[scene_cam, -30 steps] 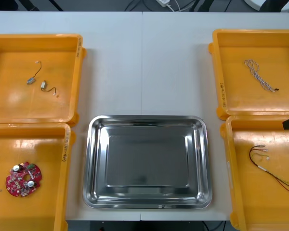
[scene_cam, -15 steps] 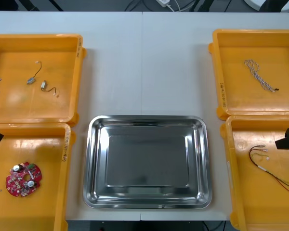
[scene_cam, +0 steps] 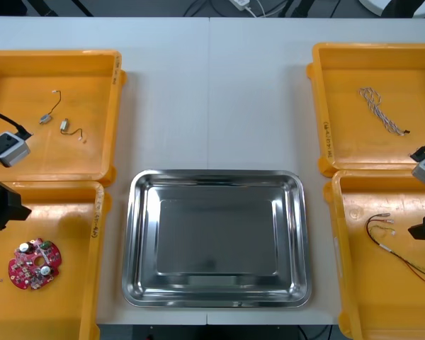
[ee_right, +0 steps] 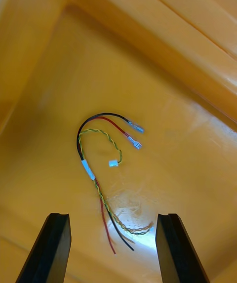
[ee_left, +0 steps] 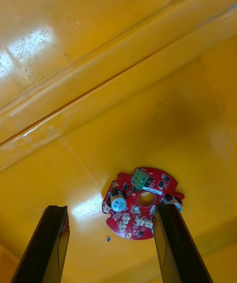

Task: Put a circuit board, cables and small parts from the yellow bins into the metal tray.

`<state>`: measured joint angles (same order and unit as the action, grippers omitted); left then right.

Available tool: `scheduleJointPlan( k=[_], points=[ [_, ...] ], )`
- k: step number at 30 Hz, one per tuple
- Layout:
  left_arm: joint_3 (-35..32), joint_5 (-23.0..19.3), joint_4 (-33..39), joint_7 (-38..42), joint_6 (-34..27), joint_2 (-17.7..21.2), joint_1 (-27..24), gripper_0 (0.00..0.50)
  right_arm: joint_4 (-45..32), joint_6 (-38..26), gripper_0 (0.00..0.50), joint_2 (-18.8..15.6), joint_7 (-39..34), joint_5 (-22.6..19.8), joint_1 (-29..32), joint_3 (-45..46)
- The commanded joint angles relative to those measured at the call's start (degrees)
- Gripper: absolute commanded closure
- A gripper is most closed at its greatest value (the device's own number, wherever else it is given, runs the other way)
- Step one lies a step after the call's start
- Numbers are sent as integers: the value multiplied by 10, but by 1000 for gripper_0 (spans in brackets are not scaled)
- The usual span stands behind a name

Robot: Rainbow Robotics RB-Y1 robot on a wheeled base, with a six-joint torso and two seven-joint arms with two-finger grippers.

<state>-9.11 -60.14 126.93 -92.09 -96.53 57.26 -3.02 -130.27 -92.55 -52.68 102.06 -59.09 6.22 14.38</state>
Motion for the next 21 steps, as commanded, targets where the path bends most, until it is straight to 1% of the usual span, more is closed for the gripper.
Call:
scheduleJointPlan(
  k=[1,6,12,14,21],
  points=[
    [11,14,24,-59,33,27,41,0,-17,18,0,-8,41,13,27,10],
    [16,25,26,-69,65,27,69,0,-17,42,0,-9,83,37,38,-16],
    [34,46,26,-82,115,27,98,0,-17,83,0,-11,95,101,38,-74],
    [39,53,26,-85,129,27,107,0,-16,91,0,-12,97,115,37,-88],
    [54,72,26,-109,172,27,137,0,-16,106,0,-12,100,132,35,-126]
  ],
)
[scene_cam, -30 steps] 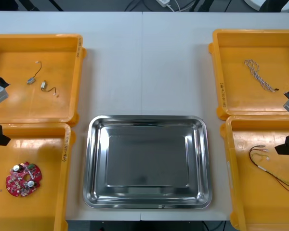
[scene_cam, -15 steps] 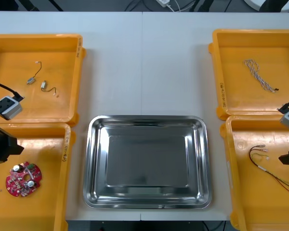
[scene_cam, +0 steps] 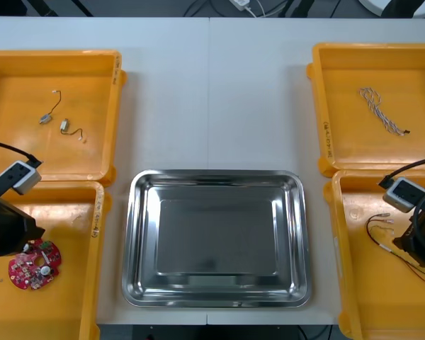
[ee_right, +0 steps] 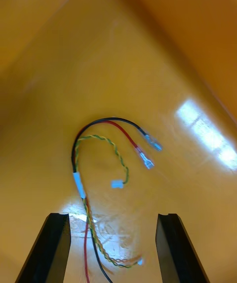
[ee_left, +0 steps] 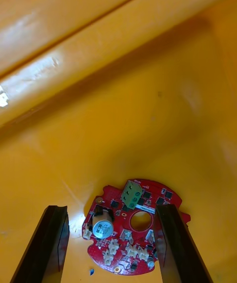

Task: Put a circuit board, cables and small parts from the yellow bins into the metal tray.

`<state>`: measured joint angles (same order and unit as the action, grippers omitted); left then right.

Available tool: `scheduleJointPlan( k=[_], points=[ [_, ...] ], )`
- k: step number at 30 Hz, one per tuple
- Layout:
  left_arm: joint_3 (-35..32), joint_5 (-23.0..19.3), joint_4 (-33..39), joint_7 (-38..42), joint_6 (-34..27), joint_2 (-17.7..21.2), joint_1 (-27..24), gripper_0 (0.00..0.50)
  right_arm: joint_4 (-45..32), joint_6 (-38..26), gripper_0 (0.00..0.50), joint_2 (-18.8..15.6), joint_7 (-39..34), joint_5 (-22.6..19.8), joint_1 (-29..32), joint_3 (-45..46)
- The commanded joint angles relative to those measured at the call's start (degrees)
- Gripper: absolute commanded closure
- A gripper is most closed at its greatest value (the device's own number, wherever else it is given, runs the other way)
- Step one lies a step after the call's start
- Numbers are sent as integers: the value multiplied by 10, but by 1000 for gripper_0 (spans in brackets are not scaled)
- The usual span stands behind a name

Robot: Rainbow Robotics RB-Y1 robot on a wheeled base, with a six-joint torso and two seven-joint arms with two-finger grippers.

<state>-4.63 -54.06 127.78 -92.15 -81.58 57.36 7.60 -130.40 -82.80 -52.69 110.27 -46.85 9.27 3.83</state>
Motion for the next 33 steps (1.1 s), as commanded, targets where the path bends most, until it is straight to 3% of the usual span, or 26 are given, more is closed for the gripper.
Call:
scheduleJointPlan(
  k=[1,9,17,33],
  points=[
    [9,13,18,-121,27,26,37,0,-14,10,0,-12,20,13,4,-26],
    [12,26,18,-170,43,28,65,0,8,41,0,-12,21,17,5,-54],
    [51,69,17,-181,71,29,66,0,41,75,0,-12,33,45,5,-73],
    [83,79,17,-185,89,33,66,0,69,102,0,-13,36,65,5,-99]
  ],
)
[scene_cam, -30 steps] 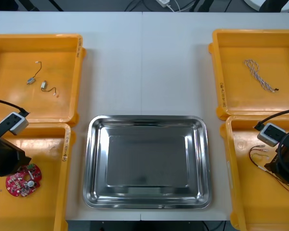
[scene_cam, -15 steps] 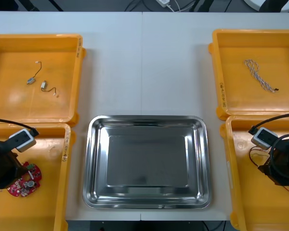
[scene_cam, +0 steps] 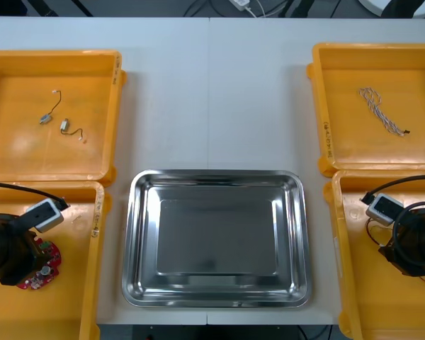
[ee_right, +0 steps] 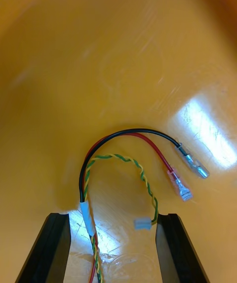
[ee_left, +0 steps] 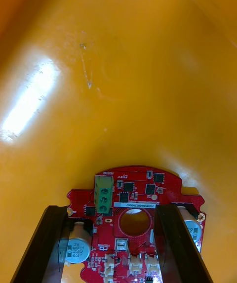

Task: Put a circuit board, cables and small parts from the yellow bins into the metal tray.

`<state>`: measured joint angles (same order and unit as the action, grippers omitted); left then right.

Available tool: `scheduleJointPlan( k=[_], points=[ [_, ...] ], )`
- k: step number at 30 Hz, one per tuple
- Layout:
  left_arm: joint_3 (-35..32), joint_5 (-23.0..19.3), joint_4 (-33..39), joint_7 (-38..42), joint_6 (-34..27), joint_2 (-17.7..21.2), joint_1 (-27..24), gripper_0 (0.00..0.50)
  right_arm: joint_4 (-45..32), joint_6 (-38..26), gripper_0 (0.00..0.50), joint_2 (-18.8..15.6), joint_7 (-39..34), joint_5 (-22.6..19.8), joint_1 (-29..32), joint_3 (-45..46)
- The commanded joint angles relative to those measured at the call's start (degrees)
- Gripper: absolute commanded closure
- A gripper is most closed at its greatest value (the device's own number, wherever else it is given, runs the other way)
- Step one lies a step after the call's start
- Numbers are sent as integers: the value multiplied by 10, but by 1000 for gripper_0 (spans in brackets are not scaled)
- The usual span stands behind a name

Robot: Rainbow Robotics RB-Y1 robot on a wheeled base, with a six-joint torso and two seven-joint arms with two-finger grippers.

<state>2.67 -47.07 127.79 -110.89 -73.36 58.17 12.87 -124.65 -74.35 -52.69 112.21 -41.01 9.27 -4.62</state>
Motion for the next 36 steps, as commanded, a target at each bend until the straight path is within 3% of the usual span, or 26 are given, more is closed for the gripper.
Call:
scheduleJointPlan(
  k=[1,7,15,24,25,26,27,28,29,30,36],
  points=[
    [12,14,17,2,7,25,13,0,17,25,0,-12,16,6,5,-17],
    [21,21,5,2,20,25,12,0,32,56,0,-12,14,8,5,-31],
    [37,24,-20,-5,56,25,5,0,33,57,0,-12,13,8,5,-35],
    [37,23,-22,-8,57,26,5,0,33,57,0,-12,9,12,5,-36],
    [37,23,-22,-9,57,26,6,0,33,57,67,-13,9,12,5,-36],
    [38,23,-22,-9,57,26,6,37,33,57,185,-12,7,12,5,-36],
    [38,23,-22,-8,57,26,6,115,33,57,265,-12,6,12,5,-36],
    [38,23,-22,-9,57,26,5,371,33,57,408,-12,5,11,6,-36],
    [38,23,-22,-10,57,26,6,489,33,57,458,-12,4,11,6,-36],
    [38,23,-22,-10,58,26,6,500,33,57,500,-12,3,10,5,-36],
    [37,23,-23,-8,59,26,5,500,33,59,500,-12,0,10,5,-36]
  ],
)
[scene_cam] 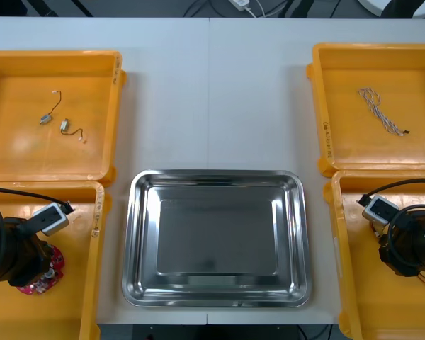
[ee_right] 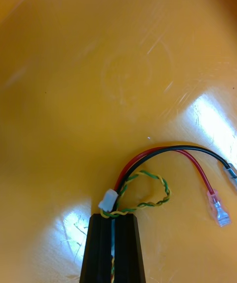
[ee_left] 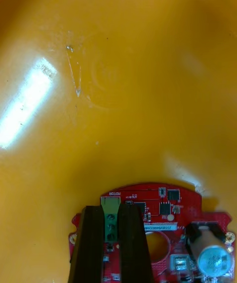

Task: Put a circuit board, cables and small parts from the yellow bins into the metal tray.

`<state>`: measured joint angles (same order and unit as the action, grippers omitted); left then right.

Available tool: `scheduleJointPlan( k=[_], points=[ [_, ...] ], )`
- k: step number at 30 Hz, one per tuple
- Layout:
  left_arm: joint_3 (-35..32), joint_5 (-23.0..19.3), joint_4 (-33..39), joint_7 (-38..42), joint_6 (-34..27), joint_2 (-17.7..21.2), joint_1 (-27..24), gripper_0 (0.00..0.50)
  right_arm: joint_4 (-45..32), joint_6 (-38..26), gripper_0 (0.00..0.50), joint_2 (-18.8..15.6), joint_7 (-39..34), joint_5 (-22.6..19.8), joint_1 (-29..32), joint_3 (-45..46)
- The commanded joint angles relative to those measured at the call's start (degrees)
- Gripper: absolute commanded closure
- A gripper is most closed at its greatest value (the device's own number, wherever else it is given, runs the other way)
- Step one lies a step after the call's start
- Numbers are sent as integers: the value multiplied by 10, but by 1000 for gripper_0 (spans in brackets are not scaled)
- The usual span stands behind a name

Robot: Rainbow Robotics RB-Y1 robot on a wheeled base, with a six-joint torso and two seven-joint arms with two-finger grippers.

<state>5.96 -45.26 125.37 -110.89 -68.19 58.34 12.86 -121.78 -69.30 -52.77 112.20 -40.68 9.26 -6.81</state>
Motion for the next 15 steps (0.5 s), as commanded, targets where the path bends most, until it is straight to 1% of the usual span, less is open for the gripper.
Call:
scheduleJointPlan(
  k=[1,9,14,15],
  points=[
    [5,4,1,-8,8,26,4,500,4,9,500,-12,0,9,5,-14],
    [-10,-4,2,-6,-1,31,1,500,3,9,500,-11,-2,13,5,-14],
    [-53,-51,6,-13,-58,33,-14,500,4,8,500,-11,-5,15,1,-13],
    [-58,-55,7,-13,-65,33,-16,500,4,7,500,-12,-6,16,1,-13]
  ],
)
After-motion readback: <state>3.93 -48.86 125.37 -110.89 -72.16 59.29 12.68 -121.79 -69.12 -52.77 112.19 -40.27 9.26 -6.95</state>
